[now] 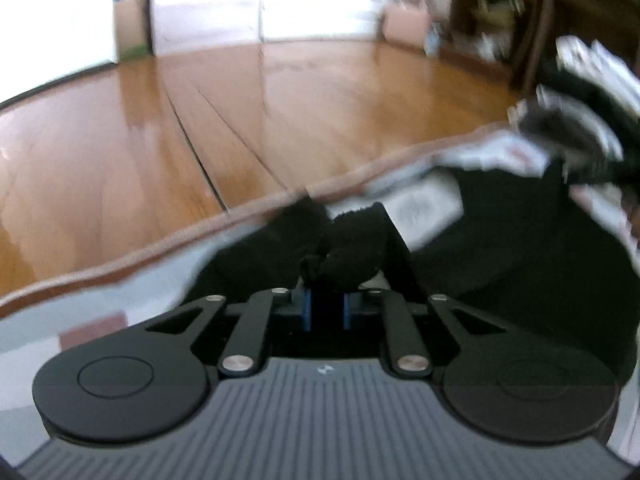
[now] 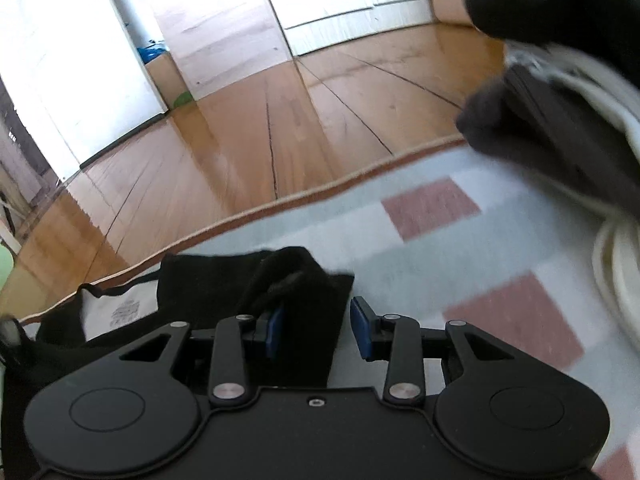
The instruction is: Fold clothes
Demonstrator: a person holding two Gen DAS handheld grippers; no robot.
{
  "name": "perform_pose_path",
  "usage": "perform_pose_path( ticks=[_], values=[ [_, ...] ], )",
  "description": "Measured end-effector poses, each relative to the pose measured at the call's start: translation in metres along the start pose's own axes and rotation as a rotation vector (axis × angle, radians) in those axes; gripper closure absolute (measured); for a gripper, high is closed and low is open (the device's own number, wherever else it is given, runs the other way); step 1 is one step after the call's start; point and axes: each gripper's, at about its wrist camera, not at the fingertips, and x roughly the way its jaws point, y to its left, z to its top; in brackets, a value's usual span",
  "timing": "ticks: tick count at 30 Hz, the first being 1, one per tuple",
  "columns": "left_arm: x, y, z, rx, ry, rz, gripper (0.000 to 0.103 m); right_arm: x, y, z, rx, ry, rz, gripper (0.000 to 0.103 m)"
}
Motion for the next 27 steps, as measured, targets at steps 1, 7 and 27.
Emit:
perform_pose_path(
  ticks=[1, 7, 27],
  values=[
    [0.0, 0.009, 0.005, -0.067, -0.014, -0.017, 0.09, 0.003, 0.001, 0.005, -0.014, 0.003, 0.002, 0.062],
    [0.044, 0.048, -0.002, -0.291, 0.054, -0.022, 0.085, 0.022, 0.005, 0.03, -0.049, 0.068, 0.02, 0.062],
    [0.053, 0.041, -0.003, -0.238, 0.021, -0.074, 0.057, 0.009, 0.024, 0.034, -0.162, 0.027, 0.02, 0.098]
  ],
)
